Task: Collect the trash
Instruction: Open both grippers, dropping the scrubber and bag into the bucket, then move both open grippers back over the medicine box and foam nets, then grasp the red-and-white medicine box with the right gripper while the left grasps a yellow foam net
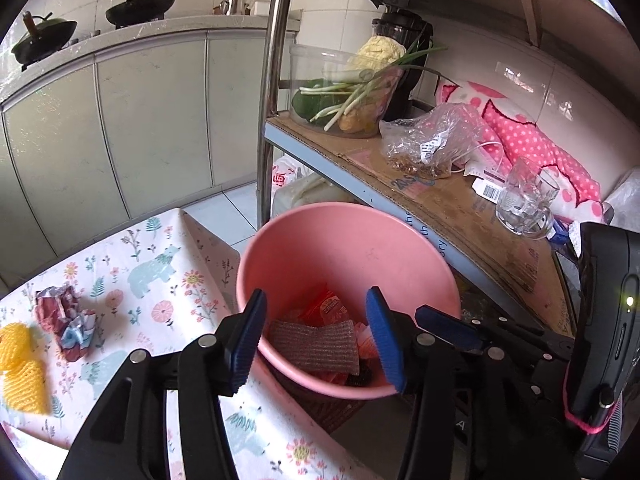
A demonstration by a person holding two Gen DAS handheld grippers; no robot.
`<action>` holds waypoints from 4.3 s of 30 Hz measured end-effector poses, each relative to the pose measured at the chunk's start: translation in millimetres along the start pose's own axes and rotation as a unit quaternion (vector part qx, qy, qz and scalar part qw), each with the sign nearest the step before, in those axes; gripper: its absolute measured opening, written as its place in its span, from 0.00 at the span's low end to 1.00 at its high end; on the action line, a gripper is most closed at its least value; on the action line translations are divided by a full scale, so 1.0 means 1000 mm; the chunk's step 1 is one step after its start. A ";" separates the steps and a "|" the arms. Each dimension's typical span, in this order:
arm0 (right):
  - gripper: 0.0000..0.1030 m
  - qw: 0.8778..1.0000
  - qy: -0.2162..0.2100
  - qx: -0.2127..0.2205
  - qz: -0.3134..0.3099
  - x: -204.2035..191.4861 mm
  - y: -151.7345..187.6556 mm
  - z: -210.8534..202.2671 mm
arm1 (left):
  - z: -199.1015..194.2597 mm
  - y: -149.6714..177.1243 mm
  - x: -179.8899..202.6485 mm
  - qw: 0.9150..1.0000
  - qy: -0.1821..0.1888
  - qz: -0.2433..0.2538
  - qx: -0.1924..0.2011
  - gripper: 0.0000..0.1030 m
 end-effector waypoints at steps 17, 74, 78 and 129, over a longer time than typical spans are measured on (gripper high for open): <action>0.28 0.999 -0.019 0.009 -0.042 -0.051 0.017 -0.036 | -0.063 0.025 -0.027 0.999 -0.031 -0.016 0.012 0.51; 0.42 0.849 -0.207 -0.144 -0.464 -0.324 0.078 0.027 | -0.213 0.183 -0.262 0.956 -0.181 -0.226 -0.052 0.56; 0.49 0.840 -0.218 -0.143 -0.476 -0.333 0.075 0.038 | -0.210 0.172 -0.271 0.955 -0.182 -0.228 -0.056 0.56; 0.43 0.970 -0.122 -0.116 -0.177 -0.197 0.061 0.021 | -0.115 0.069 -0.298 0.976 -0.133 -0.171 -0.019 0.02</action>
Point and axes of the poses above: each gripper's, at about its wrist camera, not at the fingertips, and z roughly the way its jaws point, x to its right, y to its underside, the point moved 3 cm from there along z, roughly the way its jaws point
